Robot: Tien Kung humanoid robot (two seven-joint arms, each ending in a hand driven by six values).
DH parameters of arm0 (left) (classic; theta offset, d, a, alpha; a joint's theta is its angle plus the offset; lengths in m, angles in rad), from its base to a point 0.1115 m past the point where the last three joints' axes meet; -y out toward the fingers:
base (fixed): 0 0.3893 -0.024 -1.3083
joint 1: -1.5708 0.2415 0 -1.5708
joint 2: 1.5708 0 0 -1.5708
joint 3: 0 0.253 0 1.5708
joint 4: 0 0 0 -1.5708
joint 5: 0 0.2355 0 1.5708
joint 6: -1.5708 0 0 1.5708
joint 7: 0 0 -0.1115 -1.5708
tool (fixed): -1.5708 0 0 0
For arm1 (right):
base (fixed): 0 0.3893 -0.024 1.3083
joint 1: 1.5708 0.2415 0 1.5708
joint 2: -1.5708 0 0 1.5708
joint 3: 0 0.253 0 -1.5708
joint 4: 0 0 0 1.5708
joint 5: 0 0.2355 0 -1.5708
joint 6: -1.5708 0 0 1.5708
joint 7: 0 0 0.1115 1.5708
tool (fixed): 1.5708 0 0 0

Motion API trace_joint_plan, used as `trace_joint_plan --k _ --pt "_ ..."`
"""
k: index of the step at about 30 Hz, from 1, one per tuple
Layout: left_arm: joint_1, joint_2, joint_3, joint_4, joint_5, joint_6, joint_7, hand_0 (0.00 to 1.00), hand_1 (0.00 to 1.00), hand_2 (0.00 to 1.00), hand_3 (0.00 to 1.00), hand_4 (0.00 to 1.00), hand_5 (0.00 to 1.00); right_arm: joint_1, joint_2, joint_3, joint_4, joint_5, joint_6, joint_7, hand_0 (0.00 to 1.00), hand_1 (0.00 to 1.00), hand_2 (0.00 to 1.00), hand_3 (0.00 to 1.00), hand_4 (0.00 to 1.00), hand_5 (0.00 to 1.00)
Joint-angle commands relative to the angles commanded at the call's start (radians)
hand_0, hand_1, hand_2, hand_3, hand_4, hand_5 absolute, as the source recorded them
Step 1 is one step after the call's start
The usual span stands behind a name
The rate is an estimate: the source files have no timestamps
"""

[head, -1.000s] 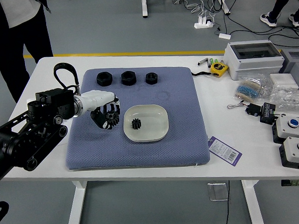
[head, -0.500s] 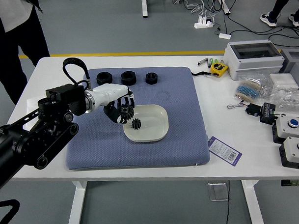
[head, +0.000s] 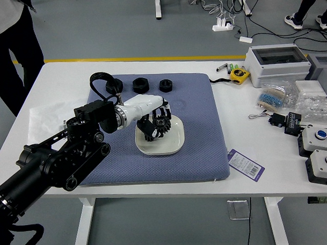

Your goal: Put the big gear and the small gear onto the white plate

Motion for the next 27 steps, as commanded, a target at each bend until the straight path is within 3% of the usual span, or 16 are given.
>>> trace_joint_plan --k 8,9,14,15,20,21,26,27 --pt "-0.013 -0.029 0.032 0.053 0.012 0.018 -0.001 0.331 0.453 0.503 0.578 0.722 0.002 0.009 -0.003 -0.002 0.003 -0.002 -0.002 0.002 0.685 0.661 0.738 0.586 0.803 0.714" --pt "-0.014 -0.031 0.034 0.058 0.015 0.018 0.0 0.374 0.496 0.54 0.584 0.817 0.029 0.009 -0.003 -0.002 0.003 -0.002 -0.002 0.003 0.685 0.66 0.738 0.586 0.803 0.714" --pt "-0.019 -0.038 0.041 0.093 0.033 0.017 0.002 0.374 0.496 0.54 0.584 0.817 0.029 0.011 -0.005 -0.003 0.004 -0.002 -0.001 0.006 0.685 0.66 0.738 0.586 0.803 0.714" --pt "-0.02 -0.038 0.041 0.095 0.034 0.017 0.002 0.44 0.561 0.588 0.596 0.968 0.157 0.011 -0.005 -0.003 0.004 -0.003 -0.001 0.006 0.685 0.658 0.738 0.586 0.804 0.715" --pt "-0.023 -0.041 0.046 0.107 0.028 0.026 0.022 0.44 0.561 0.588 0.596 0.968 0.157 0.01 -0.006 0.001 0.004 -0.011 -0.001 0.004 0.685 0.658 0.738 0.586 0.804 0.715" --pt "-0.022 -0.042 0.046 0.107 0.022 0.035 0.022 0.499 0.65 0.711 0.807 0.998 0.189 0.009 -0.006 0.003 0.004 -0.014 -0.001 0.003 0.685 0.659 0.738 0.586 0.803 0.715" --pt "-0.021 -0.045 0.047 0.108 0.009 0.051 0.019 0.499 0.65 0.711 0.807 0.998 0.189 0.005 -0.006 0.007 0.004 -0.023 -0.001 0.0 0.685 0.659 0.738 0.586 0.803 0.715" --pt "-0.021 -0.046 0.046 0.109 0.005 0.054 0.018 0.53 0.669 0.739 0.857 0.998 0.23 0.004 -0.005 0.008 0.004 -0.024 -0.001 0.0 0.685 0.659 0.738 0.586 0.804 0.716"
